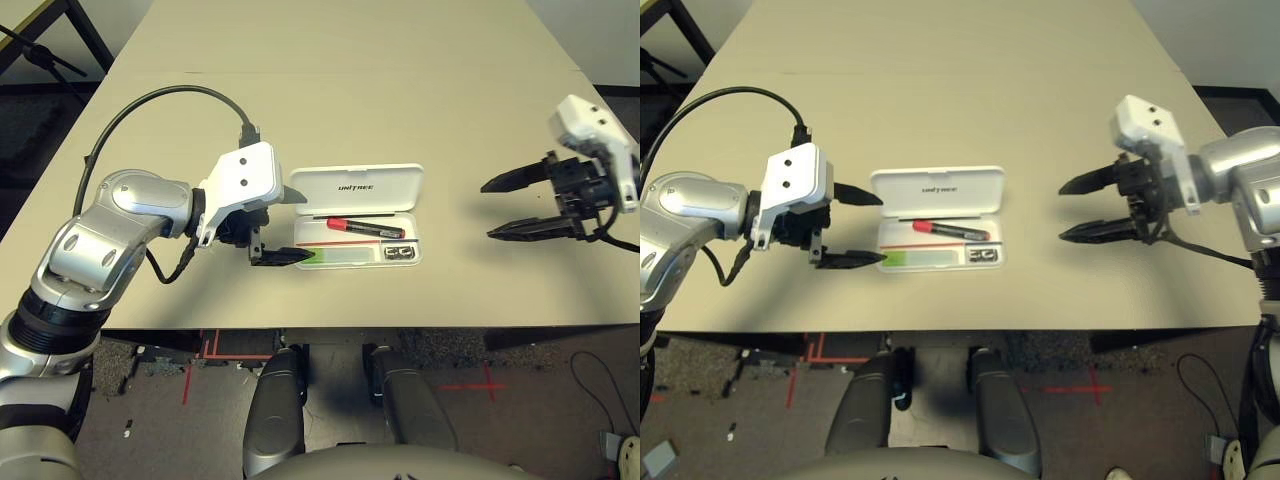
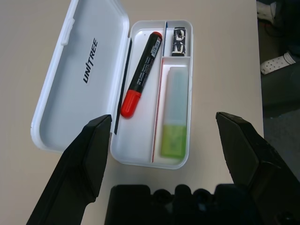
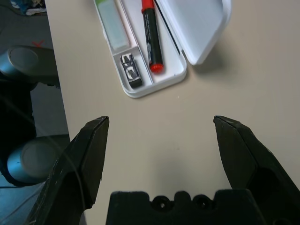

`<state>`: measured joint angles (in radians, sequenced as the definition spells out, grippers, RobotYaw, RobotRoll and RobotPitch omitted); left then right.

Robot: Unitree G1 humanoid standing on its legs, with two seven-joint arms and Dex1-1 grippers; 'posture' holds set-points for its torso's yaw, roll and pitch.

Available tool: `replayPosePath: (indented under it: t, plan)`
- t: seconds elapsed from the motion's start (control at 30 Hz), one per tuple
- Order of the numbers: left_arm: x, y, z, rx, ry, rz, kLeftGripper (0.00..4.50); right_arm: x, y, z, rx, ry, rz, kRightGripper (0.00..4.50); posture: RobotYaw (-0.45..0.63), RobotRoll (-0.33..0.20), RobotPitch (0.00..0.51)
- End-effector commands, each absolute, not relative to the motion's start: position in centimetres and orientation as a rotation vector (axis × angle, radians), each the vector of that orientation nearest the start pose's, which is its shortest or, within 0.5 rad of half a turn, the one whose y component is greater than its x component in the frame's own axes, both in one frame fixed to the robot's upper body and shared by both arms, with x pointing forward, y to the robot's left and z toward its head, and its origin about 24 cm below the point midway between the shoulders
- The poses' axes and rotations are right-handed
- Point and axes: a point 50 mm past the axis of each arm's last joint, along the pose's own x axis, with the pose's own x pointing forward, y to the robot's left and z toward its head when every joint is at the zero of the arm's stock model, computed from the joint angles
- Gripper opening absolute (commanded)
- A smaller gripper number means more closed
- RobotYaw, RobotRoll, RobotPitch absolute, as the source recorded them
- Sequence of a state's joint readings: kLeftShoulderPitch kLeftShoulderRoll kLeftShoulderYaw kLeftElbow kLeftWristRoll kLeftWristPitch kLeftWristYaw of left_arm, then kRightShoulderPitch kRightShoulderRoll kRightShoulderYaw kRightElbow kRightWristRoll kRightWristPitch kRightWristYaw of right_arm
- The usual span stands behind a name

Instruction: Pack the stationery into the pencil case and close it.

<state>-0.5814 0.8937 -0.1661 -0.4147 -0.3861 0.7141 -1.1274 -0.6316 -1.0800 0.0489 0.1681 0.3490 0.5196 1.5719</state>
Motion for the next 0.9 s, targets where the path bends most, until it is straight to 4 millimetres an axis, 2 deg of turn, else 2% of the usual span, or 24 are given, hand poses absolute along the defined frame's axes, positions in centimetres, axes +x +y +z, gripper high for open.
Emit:
replayPosePath:
  t: [0.03,0.3,0.43,0.73,0.9]
  plan:
    - [25.9,16.3,21.1,0.653,0.255,-1.272,4.50,27.3,-27.6,22.5,-0.448,0.474,1.202,4.44,0.01,0.000,0.196]
    - [26.6,17.6,20.5,0.677,0.322,-1.234,4.50,27.2,-27.1,22.2,-0.438,0.467,1.197,4.44,0.01,0.000,0.197]
    - [27.6,19.7,19.7,0.719,0.410,-1.150,3.54,27.3,-26.9,22.1,-0.438,0.463,1.199,4.50,0.01,0.000,0.196]
    - [31.3,23.1,17.8,0.798,0.466,-0.902,0.03,27.3,-26.4,22.0,-0.438,0.457,1.211,4.50,0.00,0.000,0.196]
    - [32.3,23.9,17.2,0.823,0.485,-0.848,0.03,27.3,-26.3,22.0,-0.442,0.455,1.210,4.50,0.00,0.000,0.195]
